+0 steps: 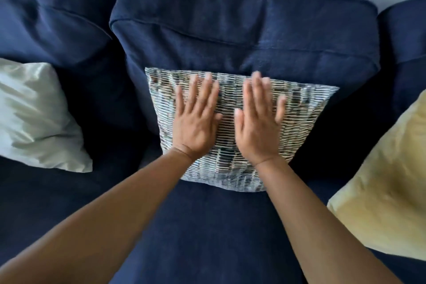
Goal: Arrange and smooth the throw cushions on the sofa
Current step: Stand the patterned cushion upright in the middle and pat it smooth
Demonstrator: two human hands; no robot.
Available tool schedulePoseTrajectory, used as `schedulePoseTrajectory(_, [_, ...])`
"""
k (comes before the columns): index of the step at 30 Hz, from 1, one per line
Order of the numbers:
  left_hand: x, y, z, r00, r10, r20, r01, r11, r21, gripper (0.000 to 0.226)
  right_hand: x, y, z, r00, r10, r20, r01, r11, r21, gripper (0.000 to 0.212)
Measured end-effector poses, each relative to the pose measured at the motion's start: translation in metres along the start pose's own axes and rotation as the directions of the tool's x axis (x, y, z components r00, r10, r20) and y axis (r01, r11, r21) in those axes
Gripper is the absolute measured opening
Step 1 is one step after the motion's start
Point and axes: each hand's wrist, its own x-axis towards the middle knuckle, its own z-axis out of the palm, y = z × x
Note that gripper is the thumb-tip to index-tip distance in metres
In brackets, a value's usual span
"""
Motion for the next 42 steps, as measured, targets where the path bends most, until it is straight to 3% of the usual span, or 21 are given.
schedulePoseTrajectory(2, [0.001,0.006,0.004,0.995,-0.015,0.1,0.012,1.0,0.024,0.057,0.006,-0.002,0.007,0.992,-0.068,0.107,0.069,0.998,-0.009,0.057])
schedulePoseTrajectory(5, [0.003,-0.03,-0.002,0.962,-0.205,0.18,0.185,0.976,0.117,0.059,0.004,0.042,0.003,0.978,-0.014,0.21,0.031,0.996,-0.079,0.058])
schedulePoseTrajectory(9, [0.006,-0.076,-0.028,0.933,-0.309,0.185,0.274,0.943,0.191,0.061,-0.007,0.1,-0.024,0.972,0.209,0.104,-0.181,0.956,-0.23,0.058])
schedulePoseTrajectory(12, [0.017,-0.061,-0.04,0.958,-0.27,0.095,0.256,0.957,0.137,0.06,0.0,0.087,-0.035,0.938,0.345,0.001,-0.34,0.924,-0.175,0.059])
schedulePoseTrajectory(15, [0.028,-0.012,-0.036,0.99,-0.05,0.13,0.042,0.997,0.059,0.061,0.011,0.034,-0.03,0.994,0.072,0.087,-0.066,0.995,-0.069,0.059])
schedulePoseTrajectory(18, [0.022,0.014,-0.026,0.94,0.015,0.341,-0.056,0.992,0.111,0.062,0.002,0.005,-0.018,0.954,-0.131,0.271,0.149,0.988,-0.046,0.058])
schedulePoseTrajectory(22, [0.017,-0.029,-0.031,0.887,-0.198,0.417,0.101,0.965,0.243,0.064,-0.003,0.053,-0.023,0.922,0.019,0.386,0.038,0.99,-0.139,0.059])
schedulePoseTrajectory(25, [0.015,-0.064,-0.044,0.863,-0.308,0.401,0.178,0.927,0.33,0.069,-0.004,0.088,-0.037,0.926,0.174,0.334,-0.098,0.968,-0.232,0.062])
schedulePoseTrajectory(28, [0.02,-0.059,-0.055,0.866,-0.381,0.323,0.295,0.912,0.284,0.069,0.0,0.081,-0.046,0.928,0.278,0.248,-0.216,0.944,-0.251,0.065])
schedulePoseTrajectory(30, [0.025,-0.033,-0.055,0.915,-0.288,0.282,0.232,0.949,0.215,0.071,0.003,0.057,-0.046,0.946,0.218,0.24,-0.178,0.968,-0.177,0.067])
schedulePoseTrajectory(31, [0.025,-0.018,-0.052,0.936,-0.196,0.294,0.152,0.974,0.169,0.074,0.004,0.042,-0.044,0.956,0.123,0.266,-0.093,0.988,-0.125,0.067])
schedulePoseTrajectory(34, [0.01,0.007,-0.04,0.881,-0.005,0.473,-0.104,0.974,0.203,0.087,-0.008,0.009,-0.032,0.912,-0.146,0.384,0.177,0.983,-0.046,0.069])
schedulePoseTrajectory(42, [-0.003,-0.057,-0.055,0.756,-0.258,0.602,-0.077,0.877,0.474,0.127,-0.01,0.095,-0.052,0.855,0.077,0.513,0.055,0.97,-0.237,0.089])
